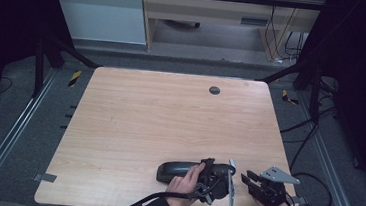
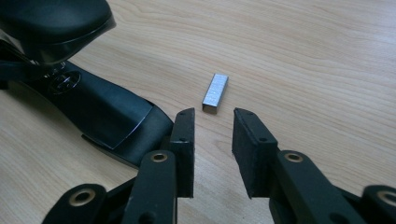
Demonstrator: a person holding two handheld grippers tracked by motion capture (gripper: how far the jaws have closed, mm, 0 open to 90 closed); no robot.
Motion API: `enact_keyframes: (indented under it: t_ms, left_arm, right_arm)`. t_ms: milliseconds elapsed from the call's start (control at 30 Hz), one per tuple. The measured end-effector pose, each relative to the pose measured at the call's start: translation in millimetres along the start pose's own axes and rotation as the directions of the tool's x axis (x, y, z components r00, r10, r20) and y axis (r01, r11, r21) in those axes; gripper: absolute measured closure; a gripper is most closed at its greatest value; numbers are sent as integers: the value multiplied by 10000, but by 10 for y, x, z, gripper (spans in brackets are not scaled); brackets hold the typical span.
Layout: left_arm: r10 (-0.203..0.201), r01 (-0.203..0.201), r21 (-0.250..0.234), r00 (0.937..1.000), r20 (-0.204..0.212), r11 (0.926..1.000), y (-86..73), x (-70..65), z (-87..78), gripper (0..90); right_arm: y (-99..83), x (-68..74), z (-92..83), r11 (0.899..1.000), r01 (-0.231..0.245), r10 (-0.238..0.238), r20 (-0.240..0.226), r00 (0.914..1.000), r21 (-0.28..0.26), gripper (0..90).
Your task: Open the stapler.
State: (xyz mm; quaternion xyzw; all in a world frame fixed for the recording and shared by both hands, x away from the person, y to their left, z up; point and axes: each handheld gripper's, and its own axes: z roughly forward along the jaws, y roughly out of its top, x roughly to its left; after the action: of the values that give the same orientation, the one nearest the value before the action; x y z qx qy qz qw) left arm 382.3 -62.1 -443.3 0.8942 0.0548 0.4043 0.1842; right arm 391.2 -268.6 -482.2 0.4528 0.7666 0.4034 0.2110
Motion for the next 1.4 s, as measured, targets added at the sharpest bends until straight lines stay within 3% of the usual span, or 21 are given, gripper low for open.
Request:
enact_keyframes:
  t_ms: [533, 933, 1233, 1400]
  left_arm:
    - [74, -72, 125, 9998, -156, 9999, 28, 7, 69, 436]
    - [103, -101, 241, 9999, -87, 9997, 41, -3, 107, 469]
    - [191, -183, 355, 9996, -207, 9992, 39, -25, 147, 513]
    - [304, -293, 368, 9990, -312, 9989, 40, -36, 143, 522]
  right_arm:
    - [12, 77, 56, 9999, 21, -13, -608, 9981, 126, 797]
    - [27, 160, 151, 9997, 104, -71, -1453, 9894, 217, 900]
    - [27, 160, 174, 9998, -160, 176, -1683, 9856, 108, 900]
    - [30, 196, 215, 9998, -55, 93, -1878, 9822, 206, 900]
